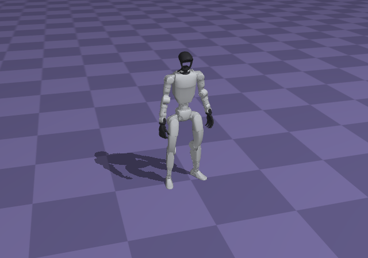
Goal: Upper body actions
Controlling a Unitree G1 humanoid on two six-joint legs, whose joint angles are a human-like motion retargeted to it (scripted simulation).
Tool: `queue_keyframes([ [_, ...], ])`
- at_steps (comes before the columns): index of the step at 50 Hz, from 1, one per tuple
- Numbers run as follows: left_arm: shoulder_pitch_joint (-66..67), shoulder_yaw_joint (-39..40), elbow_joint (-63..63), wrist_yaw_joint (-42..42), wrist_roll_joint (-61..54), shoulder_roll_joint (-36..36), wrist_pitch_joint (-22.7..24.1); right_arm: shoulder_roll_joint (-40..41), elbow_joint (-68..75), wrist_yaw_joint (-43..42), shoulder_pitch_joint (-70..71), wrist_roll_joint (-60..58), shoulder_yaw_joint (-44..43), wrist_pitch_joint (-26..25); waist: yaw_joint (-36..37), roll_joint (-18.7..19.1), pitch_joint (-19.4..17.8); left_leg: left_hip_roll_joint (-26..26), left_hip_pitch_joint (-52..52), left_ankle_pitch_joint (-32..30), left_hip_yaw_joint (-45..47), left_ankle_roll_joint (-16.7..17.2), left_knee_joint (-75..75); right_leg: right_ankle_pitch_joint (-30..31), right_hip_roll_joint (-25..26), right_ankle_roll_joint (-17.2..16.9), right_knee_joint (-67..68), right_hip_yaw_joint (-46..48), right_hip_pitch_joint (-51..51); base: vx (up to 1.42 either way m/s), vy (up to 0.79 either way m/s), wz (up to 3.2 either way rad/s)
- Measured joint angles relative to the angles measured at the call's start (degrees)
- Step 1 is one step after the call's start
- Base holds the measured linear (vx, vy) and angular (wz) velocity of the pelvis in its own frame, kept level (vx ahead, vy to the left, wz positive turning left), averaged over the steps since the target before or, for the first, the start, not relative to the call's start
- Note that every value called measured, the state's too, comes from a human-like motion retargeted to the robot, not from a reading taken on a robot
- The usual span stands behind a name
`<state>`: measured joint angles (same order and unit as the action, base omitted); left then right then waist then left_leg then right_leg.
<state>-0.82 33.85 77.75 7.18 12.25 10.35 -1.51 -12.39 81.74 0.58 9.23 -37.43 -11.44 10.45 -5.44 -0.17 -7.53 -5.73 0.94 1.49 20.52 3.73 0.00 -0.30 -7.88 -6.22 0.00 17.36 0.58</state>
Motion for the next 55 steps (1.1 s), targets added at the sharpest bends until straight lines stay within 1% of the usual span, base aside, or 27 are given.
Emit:
queue_keyframes([
  [5,-7.1,-6.4,0.0,0.6,-0.5,4.0,0.2,1.4,0.8,2.0,8.2,3.8,3.3,-0.4,0.1,0.0,-2.1,-0.2,-1.0,-0.1,0.3,0.0,1.2,-0.4,-0.6,0.0,2.1,-0.3,-1.3,-0.12,0.0,0.0],
  [8,-13.4,-9.6,-0.1,0.6,0.7,6.3,0.4,2.5,-0.8,3.9,13.4,6.8,4.8,1.0,0.6,-0.3,-4.2,-1.4,-4.5,0.7,0.6,0.3,4.9,-1.8,-1.6,0.1,5.8,0.3,-4.6,-0.24,-0.05,0.14],
  [12,-24.1,-13.8,-1.6,-0.3,0.6,8.5,1.8,3.2,-5.2,5.1,21.4,9.3,5.2,2.4,1.4,-0.5,-7.2,-4.0,-15.9,5.4,-3.1,1.1,17.9,-5.5,-4.1,-0.6,16.0,-0.8,-14.3,-0.44,-0.06,0.28],
  [15,-32.1,-16.7,-3.5,0.3,-0.1,10.8,2.1,2.3,-8.0,6.1,27.9,10.5,4.9,3.7,3.0,-0.5,-8.3,-6.7,-25.4,10.0,-4.8,1.4,29.7,-9.2,-5.6,-0.5,25.8,-0.7,-22.8,-0.34,-0.08,0.06],
  [20,-44.1,-18.1,-5.9,1.9,-0.9,14.4,1.8,0.2,-10.9,10.6,39.1,12.3,5.7,4.2,3.6,-1.6,-8.2,-9.6,-40.6,17.5,-6.2,1.4,48.6,-15.9,-7.0,1.3,43.0,-2.8,-38.0,-0.28,0.01,-0.06],
  [22,-48.7,-18.6,-6.7,1.9,-2.3,15.3,2.5,-1.4,-12.2,11.5,43.3,13.9,6.2,4.5,3.7,-2.3,-8.8,-9.8,-46.2,19.7,-7.2,1.5,55.3,-18.0,-7.1,1.5,49.3,-4.7,-43.8,-0.27,0.0,0.17],
  [25,-55.1,-19.3,-7.7,0.2,-5.2,17.2,3.1,-4.4,-14.2,12.0,49.1,17.8,7.7,5.1,3.9,-2.8,-9.2,-10.6,-53.4,21.9,-7.2,0.8,62.9,-20.8,-7.0,2.8,57.6,-5.6,-52.2,-0.25,0.0,0.04],
  [28,-59.9,-20.0,-8.1,-2.6,-5.5,20.3,4.1,-6.9,-15.5,12.6,54.3,21.2,9.7,5.5,3.7,-2.8,-9.3,-12.0,-59.6,23.6,-6.5,-0.1,68.7,-23.3,-5.8,4.1,64.4,-6.1,-59.7,-0.22,0.02,-0.1],
  [31,-62.8,-20.1,-8.0,-5.6,-5.0,22.7,5.0,-8.1,-15.7,12.0,58.1,23.5,11.5,6.3,3.7,-2.3,-9.3,-14.5,-64.7,25.1,-6.0,-1.0,73.9,-25.4,-4.6,5.4,70.5,-5.6,-65.8,-0.18,0.03,-0.24],
  [36,-65.8,-18.7,-7.6,-6.0,-6.9,23.5,7.5,-8.5,-14.6,11.1,61.9,27.8,13.5,7.0,3.8,-2.3,-9.3,-16.9,-70.4,27.4,-6.4,-2.1,80.9,-28.5,-3.6,7.7,78.5,-5.1,-72.7,-0.05,0.01,-0.12],
  [41,-65.7,-18.8,-8.3,-5.4,-7.5,22.3,9.7,-8.4,-12.8,10.8,62.0,28.3,13.0,7.0,4.3,-2.2,-9.3,-17.1,-72.3,28.8,-7.2,-2.7,84.7,-30.4,-3.6,9.0,82.9,-5.1,-74.6,0.03,0.01,0.04],
  [45,-63.1,-18.4,-8.5,-4.6,-6.5,20.5,10.2,-7.4,-12.8,11.5,58.8,26.5,11.8,7.4,4.6,-1.4,-8.9,-16.5,-70.5,28.6,-7.5,-2.7,83.2,-30.1,-3.9,8.4,81.3,-5.2,-72.1,0.07,0.04,0.04],
  [50,-55.8,-16.4,-9.6,0.0,-4.1,18.4,10.1,-5.5,-14.6,10.7,51.0,18.2,10.4,9.0,4.0,0.2,-8.7,-15.7,-63.4,26.0,-7.8,-1.7,74.3,-26.3,-3.8,5.4,71.1,-4.9,-63.2,0.08,0.05,-0.04],
  [53,-48.4,-16.3,-10.7,1.4,-3.0,16.9,9.7,-3.5,-15.3,9.2,43.9,12.3,9.8,10.2,3.0,0.6,-8.6,-14.7,-56.5,22.6,-7.3,-0.6,65.1,-22.2,-3.6,3.3,60.6,-4.7,-54.9,0.14,0.01,0.04],
  [55,-42.8,-16.1,-10.9,2.1,-1.5,15.6,10.2,-2.6,-15.5,8.8,38.4,8.0,9.8,11.8,2.3,0.8,-8.6,-14.0,-51.0,19.5,-6.4,0.1,57.4,-18.6,-3.4,2.2,52.0,-4.3,-48.4,0.18,0.01,0.12],
])
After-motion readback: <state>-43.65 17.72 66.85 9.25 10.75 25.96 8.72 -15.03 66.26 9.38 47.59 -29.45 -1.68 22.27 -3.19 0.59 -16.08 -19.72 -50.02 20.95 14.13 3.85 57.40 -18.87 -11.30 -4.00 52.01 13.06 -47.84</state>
